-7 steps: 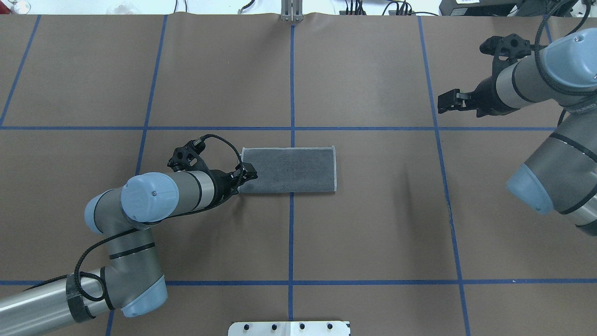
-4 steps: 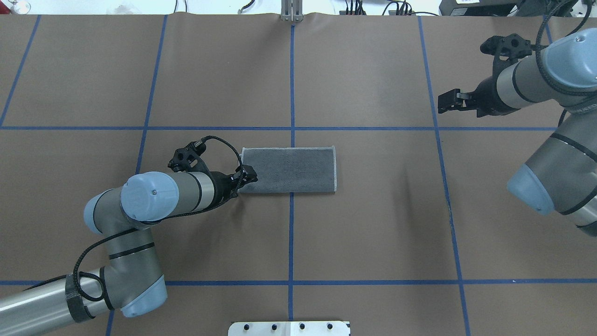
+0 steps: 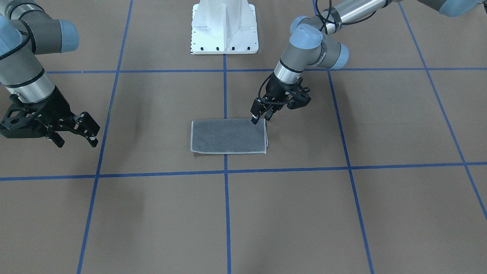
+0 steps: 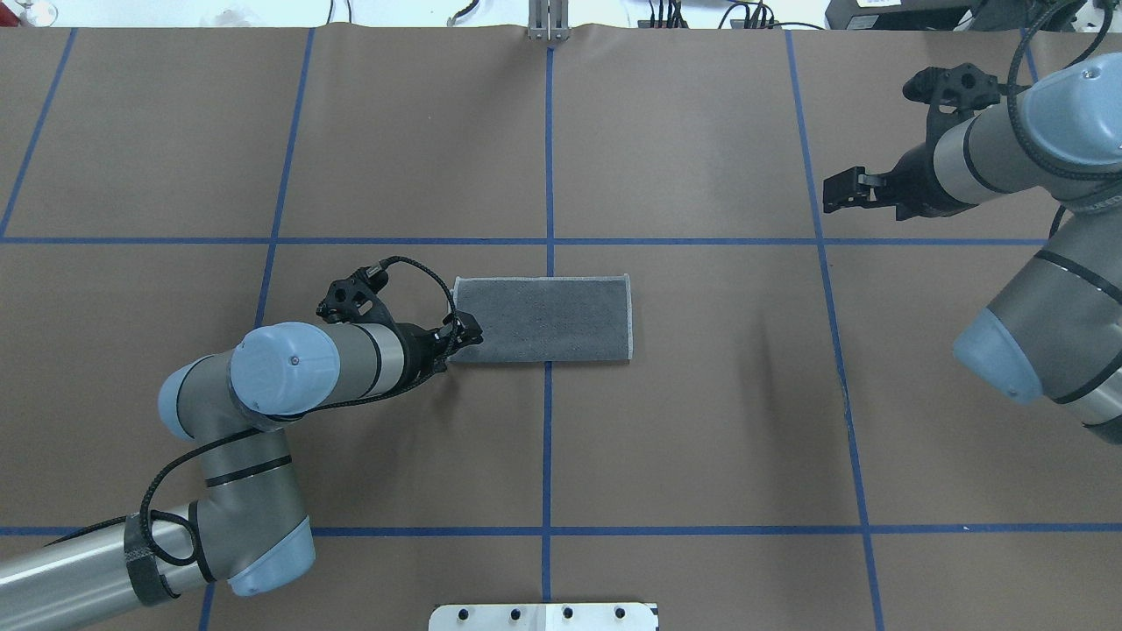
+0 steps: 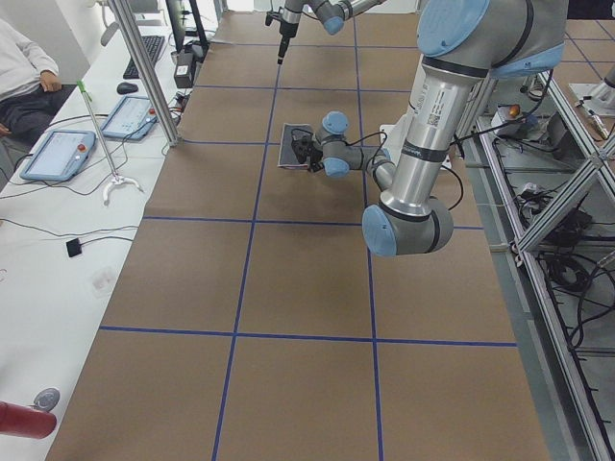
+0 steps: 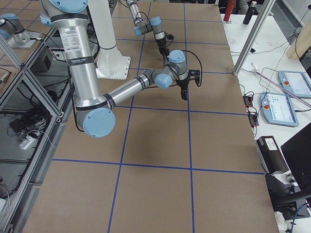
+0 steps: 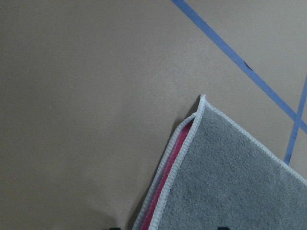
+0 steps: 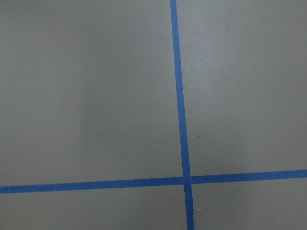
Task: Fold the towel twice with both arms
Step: 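Grasp the end of the folded towel with the left gripper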
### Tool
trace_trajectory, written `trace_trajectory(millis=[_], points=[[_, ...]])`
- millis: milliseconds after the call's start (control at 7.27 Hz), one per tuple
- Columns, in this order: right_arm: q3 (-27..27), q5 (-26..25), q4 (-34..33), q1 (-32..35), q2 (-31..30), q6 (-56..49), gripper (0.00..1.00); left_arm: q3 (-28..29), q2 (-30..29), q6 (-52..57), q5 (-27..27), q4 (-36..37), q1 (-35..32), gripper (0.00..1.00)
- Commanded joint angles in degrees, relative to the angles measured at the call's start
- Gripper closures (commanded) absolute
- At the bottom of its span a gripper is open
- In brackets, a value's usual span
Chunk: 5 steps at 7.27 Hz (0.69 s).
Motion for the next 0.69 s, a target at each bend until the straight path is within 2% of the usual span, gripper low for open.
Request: trace_trajectory(millis=[0,138,275,550], points=[[0.0,0.0,0.1,0.0,0.0,0.0,0.0,0.1,0.1,-0.4,0.3,0.0,-0.1,0.47],[0.0,0.0,0.1,0.0,0.0,0.0,0.0,0.0,0.1,-0.4,0.3,0.0,-0.1,0.58],[0.0,0.0,0.1,0.0,0.0,0.0,0.0,-0.1,0.1,-0.3,0.2,-0.1,-0.2,0.62],[-0.1,0.0,0.2,0.0,0.1,0.0,0.0,-0.3,0.1,0.2,0.2,-0.1,-0.4,0.62]])
